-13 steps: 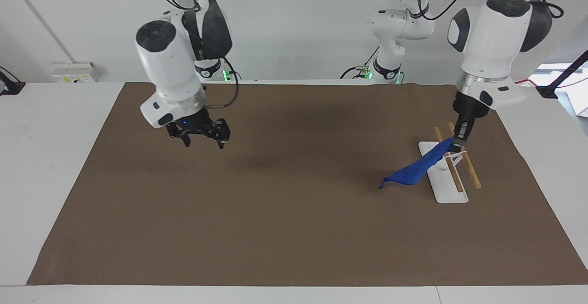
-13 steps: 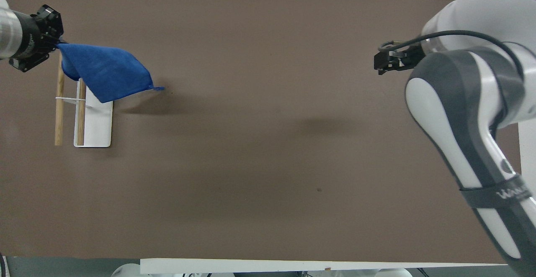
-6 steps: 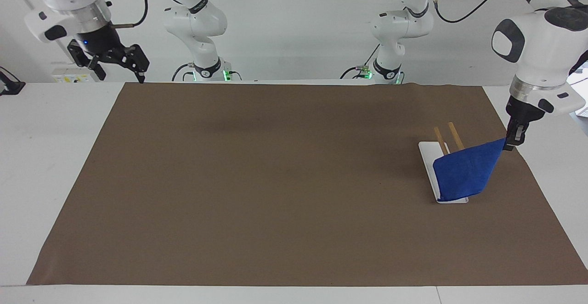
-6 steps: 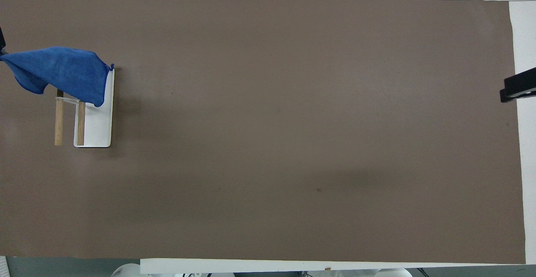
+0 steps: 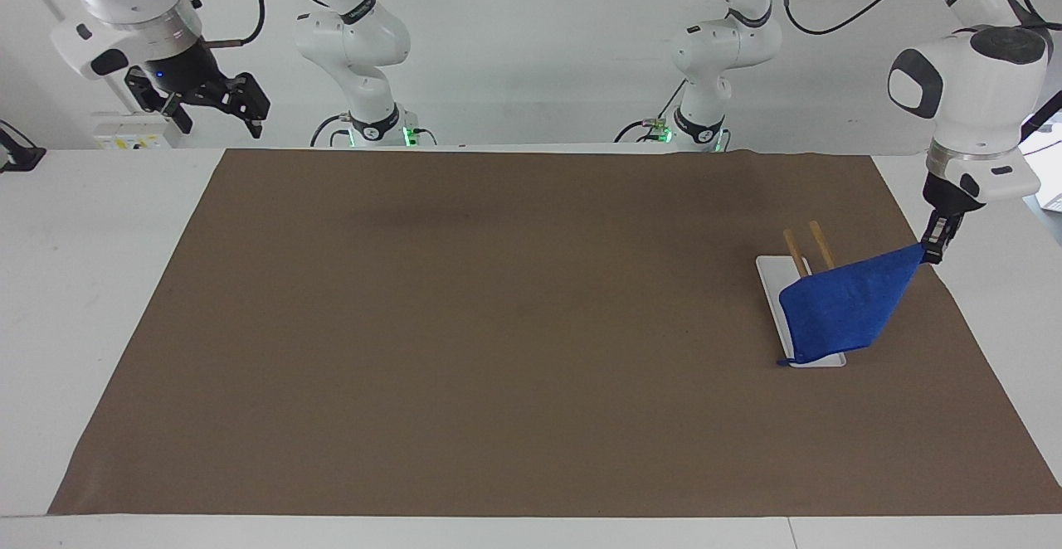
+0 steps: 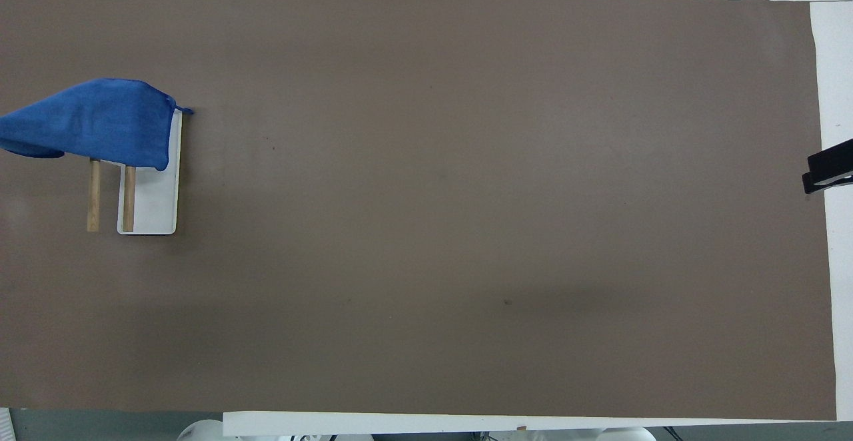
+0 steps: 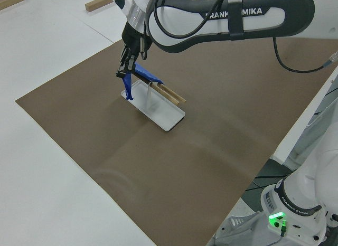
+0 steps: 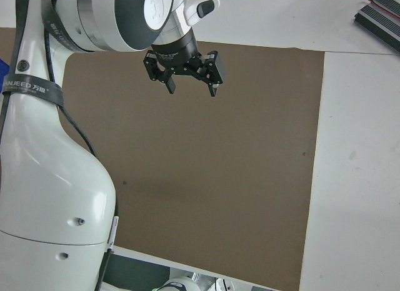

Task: Right arm passes towel to left arm to hang
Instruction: 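Lower the towel over the white rack with the left gripper and release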

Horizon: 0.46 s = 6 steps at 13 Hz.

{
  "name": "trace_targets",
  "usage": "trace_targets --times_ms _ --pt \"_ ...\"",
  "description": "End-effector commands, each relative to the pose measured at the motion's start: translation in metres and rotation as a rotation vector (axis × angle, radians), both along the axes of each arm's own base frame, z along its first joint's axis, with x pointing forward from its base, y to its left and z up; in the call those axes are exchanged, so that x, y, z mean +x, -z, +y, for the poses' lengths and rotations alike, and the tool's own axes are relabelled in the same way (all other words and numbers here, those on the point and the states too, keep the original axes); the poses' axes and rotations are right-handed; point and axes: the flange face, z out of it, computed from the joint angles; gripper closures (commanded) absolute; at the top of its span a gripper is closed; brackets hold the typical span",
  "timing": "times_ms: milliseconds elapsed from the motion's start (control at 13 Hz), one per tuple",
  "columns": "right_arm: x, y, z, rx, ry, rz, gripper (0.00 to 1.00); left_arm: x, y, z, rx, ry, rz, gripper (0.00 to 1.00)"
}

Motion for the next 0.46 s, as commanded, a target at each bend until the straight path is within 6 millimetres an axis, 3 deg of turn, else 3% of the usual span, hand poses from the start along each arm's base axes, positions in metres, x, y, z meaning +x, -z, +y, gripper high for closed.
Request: trace_targets --times_ms 0,77,231,385 --pt "-0.012 -0.005 0.013 -0.009 -0.049 -0.040 0.00 -0.012 0.023 -0.004 0.012 0.044 -0.019 0.58" --pt "-0.011 -0.005 0.015 -0.010 -0.052 -0.039 0.00 -0.012 0.023 -0.005 0.010 0.040 -0.016 0.01" --pt "-0.010 -0.005 0.011 -0.010 -0.045 -0.043 0.00 -0.008 0.017 -0.021 -0.003 0.026 -0.020 0.00" --pt "-0.006 -0.002 -0.001 -0.001 -0.024 -0.034 0.00 -0.003 -0.013 -0.049 0.012 0.057 0.062 0.00"
